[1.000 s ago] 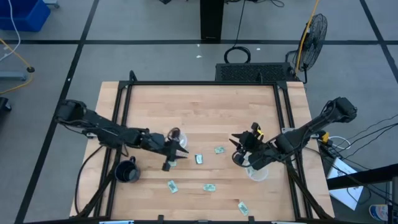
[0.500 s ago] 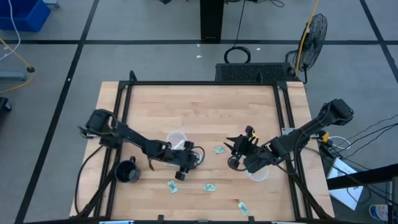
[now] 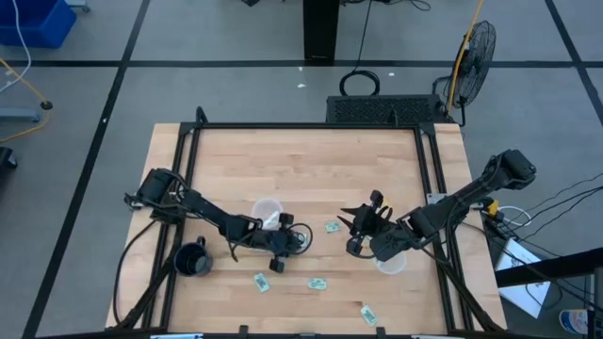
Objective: Pick and place Stevia / Truvia into bins
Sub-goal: Put the dark green stevia packet into the left transparent container
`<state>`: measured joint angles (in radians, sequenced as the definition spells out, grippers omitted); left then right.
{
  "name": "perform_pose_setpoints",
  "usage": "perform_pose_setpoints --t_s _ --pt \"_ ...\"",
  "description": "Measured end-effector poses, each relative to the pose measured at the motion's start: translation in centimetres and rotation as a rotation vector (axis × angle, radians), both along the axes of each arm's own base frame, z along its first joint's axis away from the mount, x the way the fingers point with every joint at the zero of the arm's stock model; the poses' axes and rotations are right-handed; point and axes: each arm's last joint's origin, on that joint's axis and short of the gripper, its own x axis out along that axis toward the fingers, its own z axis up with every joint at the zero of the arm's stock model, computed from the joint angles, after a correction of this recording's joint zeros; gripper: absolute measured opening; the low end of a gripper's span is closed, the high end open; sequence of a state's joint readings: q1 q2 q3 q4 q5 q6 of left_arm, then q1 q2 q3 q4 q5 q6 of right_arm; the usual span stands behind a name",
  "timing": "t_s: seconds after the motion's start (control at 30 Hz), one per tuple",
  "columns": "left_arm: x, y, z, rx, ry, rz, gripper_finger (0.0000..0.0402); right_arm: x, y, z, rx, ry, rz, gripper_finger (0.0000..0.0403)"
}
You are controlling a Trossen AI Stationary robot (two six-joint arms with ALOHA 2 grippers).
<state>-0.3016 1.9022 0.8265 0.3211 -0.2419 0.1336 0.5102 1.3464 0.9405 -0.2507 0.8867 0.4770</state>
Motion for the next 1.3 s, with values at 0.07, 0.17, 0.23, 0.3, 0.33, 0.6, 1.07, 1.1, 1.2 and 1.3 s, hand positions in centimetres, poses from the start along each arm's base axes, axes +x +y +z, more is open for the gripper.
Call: perform_pose_setpoints --t_s 0.07,0.17,0.23,0.3,0.33,0.6,1.07,1.1,1.2,1.3 --pt "0.0 0.1 0.0 0.033 -0.002 0.018 0.0030 0.0 0.0 0.0 0.000 0.000 0.000 0.0093" --pt "-0.3 0.4 0.7 0.078 -0.010 0.062 0.0011 0.0 0.0 0.0 0.000 0.001 0.000 0.0093" --pt "-0.5 0.4 2.2 0.079 -0.037 0.069 0.0013 0.0 0.0 0.0 0.000 0.001 0.000 0.0093" --pt "-1.2 0.3 4.5 0.078 -0.069 0.060 0.0008 0.0 0.0 0.0 0.005 0.000 -0.002 0.0093" --pt "-1.5 0.3 5.9 0.075 -0.096 0.065 0.0006 0.0 0.0 0.0 0.008 0.000 -0.005 0.0093" --pt "-8.5 3.2 13.9 0.085 -0.062 0.308 0.0005 -0.1 0.0 -0.1 0.042 -0.014 -0.023 0.0093" --pt "-10.7 5.9 7.2 -0.135 -0.003 0.423 0.0016 0.0 -0.2 -0.2 0.046 -0.022 -0.030 0.0093" --pt "-10.5 5.9 7.1 -0.155 -0.011 0.422 0.0015 -0.1 -0.2 -0.5 0.043 -0.016 -0.030 0.0093" --pt "-10.2 6.2 5.9 -0.176 0.041 0.441 0.0006 -0.2 -0.3 -1.2 0.041 -0.015 -0.032 0.0093" --pt "-9.8 6.2 4.9 -0.175 0.076 0.446 0.0011 -0.2 -0.7 -1.9 0.048 -0.033 -0.040 0.0093"
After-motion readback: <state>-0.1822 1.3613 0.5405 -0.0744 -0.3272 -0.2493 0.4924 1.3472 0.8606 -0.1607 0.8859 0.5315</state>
